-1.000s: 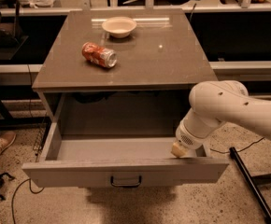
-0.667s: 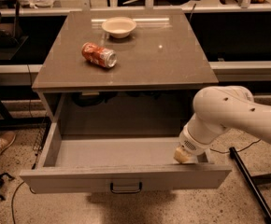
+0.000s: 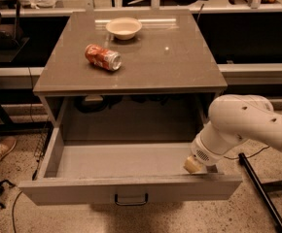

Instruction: Open top drawer

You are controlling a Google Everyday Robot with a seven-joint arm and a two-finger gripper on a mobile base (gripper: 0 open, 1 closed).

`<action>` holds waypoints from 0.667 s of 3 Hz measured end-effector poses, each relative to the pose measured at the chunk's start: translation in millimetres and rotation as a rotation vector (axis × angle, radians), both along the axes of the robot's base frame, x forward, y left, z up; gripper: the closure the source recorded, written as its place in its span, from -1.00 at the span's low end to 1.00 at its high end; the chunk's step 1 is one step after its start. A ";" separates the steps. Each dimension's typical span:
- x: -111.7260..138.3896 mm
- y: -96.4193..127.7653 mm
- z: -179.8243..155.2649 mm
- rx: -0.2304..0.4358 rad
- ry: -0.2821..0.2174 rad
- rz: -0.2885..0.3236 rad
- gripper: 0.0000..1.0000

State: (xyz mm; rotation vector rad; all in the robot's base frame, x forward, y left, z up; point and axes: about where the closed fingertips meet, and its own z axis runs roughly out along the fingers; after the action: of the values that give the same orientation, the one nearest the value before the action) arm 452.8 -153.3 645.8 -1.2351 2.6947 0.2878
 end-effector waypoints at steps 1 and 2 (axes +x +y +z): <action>7.1 2.2 3.3 0.008 -0.021 0.019 0.76; 26.1 0.5 23.1 0.001 -0.070 0.060 1.00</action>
Offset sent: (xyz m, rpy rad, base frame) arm 0.0558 -0.0014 0.0516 -0.0046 -0.1409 0.1115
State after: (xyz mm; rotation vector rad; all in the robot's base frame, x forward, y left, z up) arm 478.9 -152.8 669.0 -1.3020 2.6021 0.2481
